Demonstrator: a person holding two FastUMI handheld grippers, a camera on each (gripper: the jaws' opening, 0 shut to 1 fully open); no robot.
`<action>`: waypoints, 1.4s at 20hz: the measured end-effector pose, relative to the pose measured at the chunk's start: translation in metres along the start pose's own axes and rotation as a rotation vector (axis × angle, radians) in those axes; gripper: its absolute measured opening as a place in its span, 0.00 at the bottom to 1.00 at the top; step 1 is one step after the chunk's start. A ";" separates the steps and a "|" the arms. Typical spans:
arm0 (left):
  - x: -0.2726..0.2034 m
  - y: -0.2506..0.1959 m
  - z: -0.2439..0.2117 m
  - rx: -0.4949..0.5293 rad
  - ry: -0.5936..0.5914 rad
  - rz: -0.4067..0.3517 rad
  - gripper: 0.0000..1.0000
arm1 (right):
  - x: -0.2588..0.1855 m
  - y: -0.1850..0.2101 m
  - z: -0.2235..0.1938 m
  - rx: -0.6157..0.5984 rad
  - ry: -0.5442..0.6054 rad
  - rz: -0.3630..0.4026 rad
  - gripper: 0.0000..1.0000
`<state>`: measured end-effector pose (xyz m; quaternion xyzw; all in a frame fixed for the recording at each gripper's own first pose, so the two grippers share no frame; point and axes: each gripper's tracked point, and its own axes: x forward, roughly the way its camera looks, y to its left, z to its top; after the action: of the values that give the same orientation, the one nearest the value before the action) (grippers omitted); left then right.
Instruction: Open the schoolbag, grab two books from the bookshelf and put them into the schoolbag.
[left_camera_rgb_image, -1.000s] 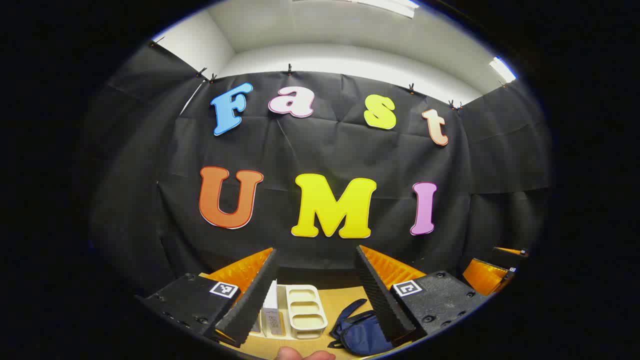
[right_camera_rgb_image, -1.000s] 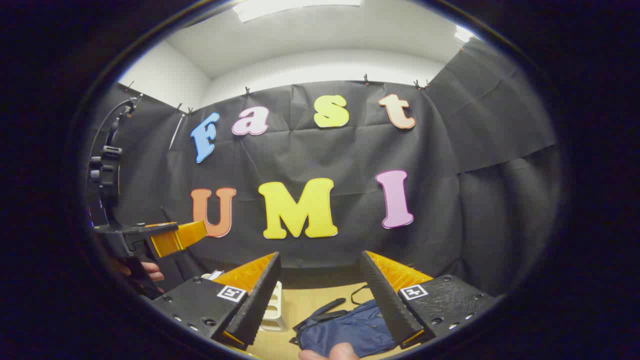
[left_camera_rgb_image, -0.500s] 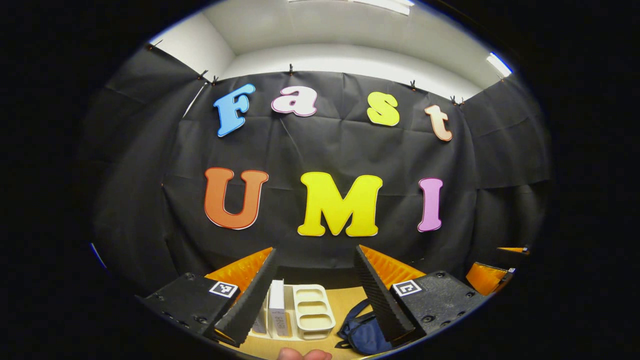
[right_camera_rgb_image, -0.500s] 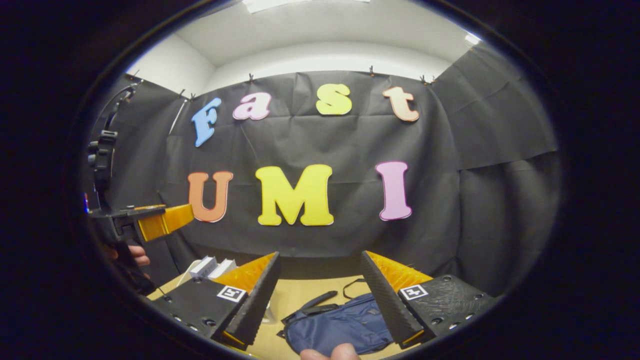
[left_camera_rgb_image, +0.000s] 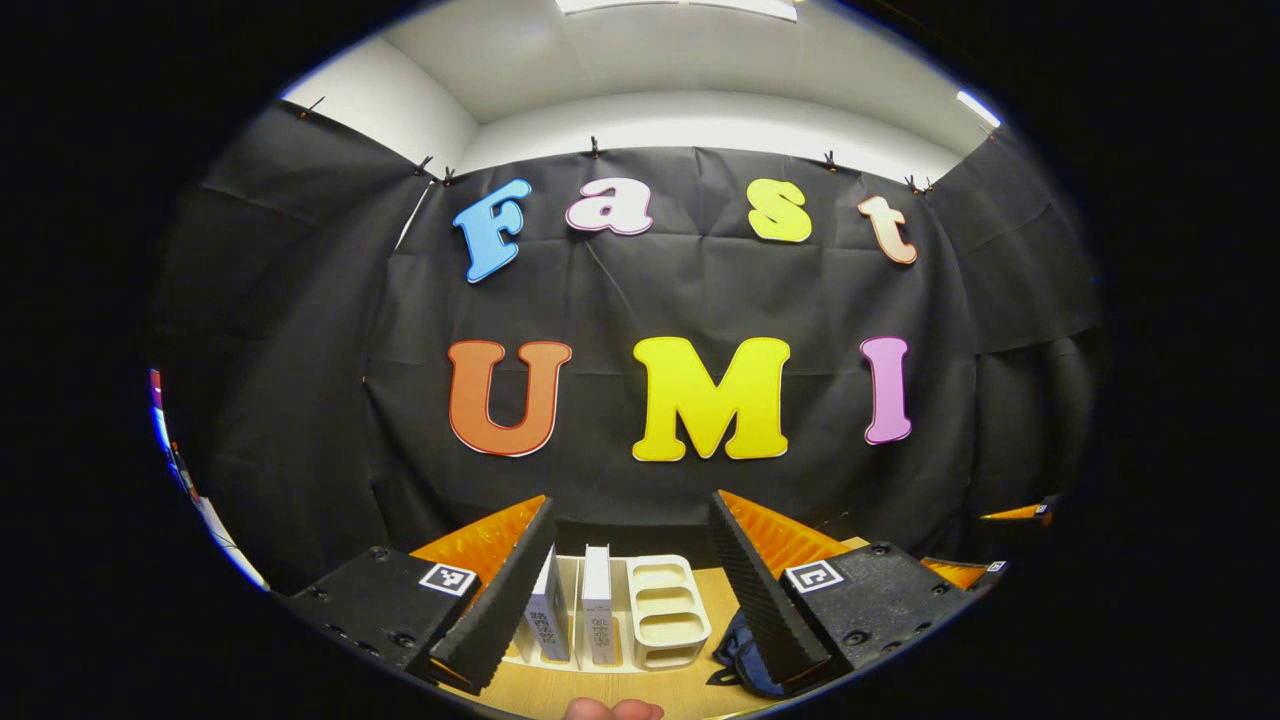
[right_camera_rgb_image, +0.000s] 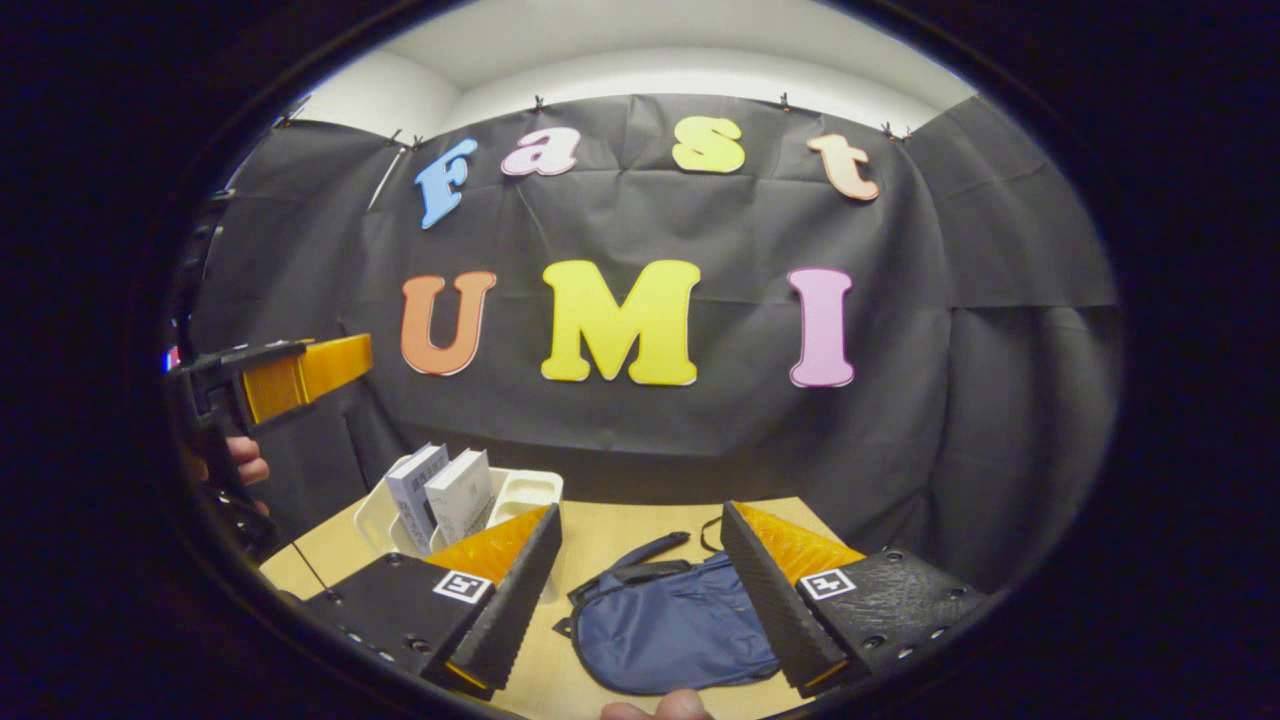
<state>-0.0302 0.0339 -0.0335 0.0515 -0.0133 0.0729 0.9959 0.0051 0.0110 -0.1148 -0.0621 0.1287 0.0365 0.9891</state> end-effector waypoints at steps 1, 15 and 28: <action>-0.002 0.004 0.001 0.006 -0.002 0.009 0.96 | 0.004 0.002 -0.019 -0.003 0.039 0.007 0.96; -0.021 0.043 -0.031 0.033 0.081 0.079 0.96 | 0.083 0.039 -0.292 -0.175 0.566 0.043 0.98; -0.029 0.050 -0.024 0.053 0.095 0.122 0.96 | 0.115 0.033 -0.315 -0.157 0.628 0.009 0.65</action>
<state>-0.0661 0.0812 -0.0532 0.0735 0.0326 0.1362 0.9874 0.0344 0.0081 -0.4502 -0.1457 0.4248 0.0299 0.8930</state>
